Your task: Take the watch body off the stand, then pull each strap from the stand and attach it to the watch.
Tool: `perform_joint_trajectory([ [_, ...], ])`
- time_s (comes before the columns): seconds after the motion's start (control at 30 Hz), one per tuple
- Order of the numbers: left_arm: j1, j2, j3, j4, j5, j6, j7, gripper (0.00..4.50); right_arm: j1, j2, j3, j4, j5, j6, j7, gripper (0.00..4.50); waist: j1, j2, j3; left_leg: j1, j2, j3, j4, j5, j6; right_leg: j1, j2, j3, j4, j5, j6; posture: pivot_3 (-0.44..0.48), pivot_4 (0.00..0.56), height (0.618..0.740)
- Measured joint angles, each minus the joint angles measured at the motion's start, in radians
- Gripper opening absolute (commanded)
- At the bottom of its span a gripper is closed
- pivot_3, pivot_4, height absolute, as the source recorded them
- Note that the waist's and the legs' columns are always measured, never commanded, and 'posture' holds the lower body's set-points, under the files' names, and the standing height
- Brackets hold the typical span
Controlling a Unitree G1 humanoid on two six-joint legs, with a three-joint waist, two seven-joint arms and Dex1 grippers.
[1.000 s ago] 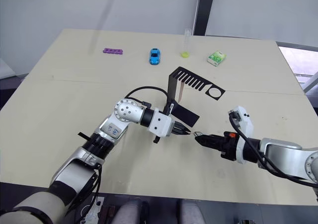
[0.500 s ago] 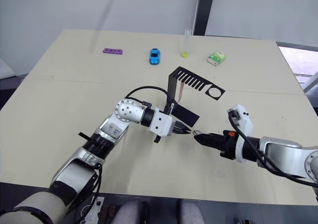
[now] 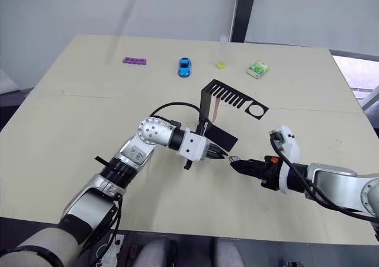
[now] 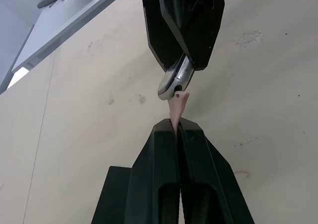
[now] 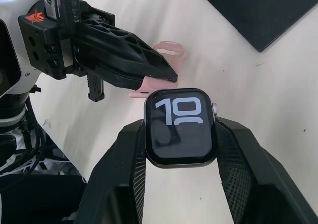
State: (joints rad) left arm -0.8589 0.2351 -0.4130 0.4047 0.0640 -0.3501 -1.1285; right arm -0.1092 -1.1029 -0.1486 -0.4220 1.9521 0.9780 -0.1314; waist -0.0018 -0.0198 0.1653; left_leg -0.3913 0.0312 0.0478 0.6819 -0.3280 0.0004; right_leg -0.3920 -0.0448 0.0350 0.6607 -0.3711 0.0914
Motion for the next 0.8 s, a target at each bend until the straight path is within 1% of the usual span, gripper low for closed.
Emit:
perform_joint_trajectory([
  [0.4, -0.001, -0.003, 0.001, 0.000, 0.002, 0.000, 0.003, 0.00, -0.004, 0.000, -0.003, 0.004, 0.001, 0.001, 0.003, 1.50, 0.000, 0.000, 0.000, 0.000, 0.000, 0.000, 0.000, 0.000, 0.000, 0.000, 0.000, 0.000, 0.000, 0.000, 0.000, 0.000, 0.150, 0.740],
  [0.8, 0.000, -0.002, 0.001, 0.000, 0.015, 0.000, 0.003, 0.00, -0.018, 0.000, 0.022, 0.003, -0.001, 0.000, -0.009, 1.50, 0.000, 0.000, 0.000, 0.000, 0.000, 0.000, 0.000, 0.000, 0.000, 0.000, 0.000, 0.000, 0.000, 0.000, 0.000, 0.000, 0.150, 0.740],
])
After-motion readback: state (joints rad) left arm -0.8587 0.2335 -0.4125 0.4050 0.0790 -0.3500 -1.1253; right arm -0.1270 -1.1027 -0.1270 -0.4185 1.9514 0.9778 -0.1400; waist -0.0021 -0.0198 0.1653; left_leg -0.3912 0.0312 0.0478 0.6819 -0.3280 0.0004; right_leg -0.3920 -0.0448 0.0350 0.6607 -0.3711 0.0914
